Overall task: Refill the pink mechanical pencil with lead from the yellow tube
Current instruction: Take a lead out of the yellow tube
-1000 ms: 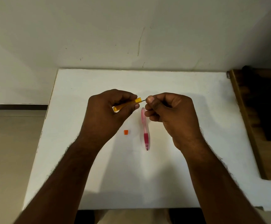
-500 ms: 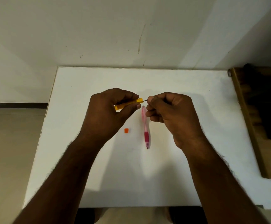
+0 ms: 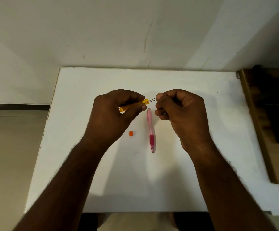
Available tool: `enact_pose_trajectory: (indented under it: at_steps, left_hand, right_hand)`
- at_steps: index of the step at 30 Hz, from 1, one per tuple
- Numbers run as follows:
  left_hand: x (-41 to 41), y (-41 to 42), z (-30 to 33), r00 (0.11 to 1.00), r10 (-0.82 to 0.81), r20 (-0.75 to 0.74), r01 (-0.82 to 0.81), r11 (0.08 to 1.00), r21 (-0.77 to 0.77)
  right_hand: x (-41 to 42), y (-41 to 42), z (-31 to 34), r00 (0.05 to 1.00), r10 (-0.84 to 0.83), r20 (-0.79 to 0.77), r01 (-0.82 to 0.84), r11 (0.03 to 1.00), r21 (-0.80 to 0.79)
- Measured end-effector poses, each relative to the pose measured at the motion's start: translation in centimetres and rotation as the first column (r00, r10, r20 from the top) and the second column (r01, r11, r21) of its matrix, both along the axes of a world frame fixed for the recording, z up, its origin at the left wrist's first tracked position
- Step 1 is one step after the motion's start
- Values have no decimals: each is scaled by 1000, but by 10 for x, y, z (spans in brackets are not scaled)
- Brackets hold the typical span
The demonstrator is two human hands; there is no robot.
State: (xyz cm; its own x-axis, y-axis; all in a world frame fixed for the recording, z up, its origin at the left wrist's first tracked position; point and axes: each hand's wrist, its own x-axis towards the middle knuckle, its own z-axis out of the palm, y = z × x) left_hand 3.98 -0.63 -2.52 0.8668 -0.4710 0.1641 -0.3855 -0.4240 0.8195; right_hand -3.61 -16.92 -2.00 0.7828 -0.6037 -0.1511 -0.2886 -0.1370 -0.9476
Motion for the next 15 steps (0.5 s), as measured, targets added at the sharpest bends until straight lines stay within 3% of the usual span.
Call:
enact_pose_trajectory:
  at_steps: [9, 15]
  left_hand:
    - [0, -1, 2, 1000, 1, -27, -1, 1000, -10]
    - [-1, -3, 0, 989, 6, -151, -15, 998, -64]
  right_hand:
    - [1, -2, 0, 997, -70, 37, 71, 996, -49]
    - [-1, -6, 6, 953, -226, 204, 239, 970, -45]
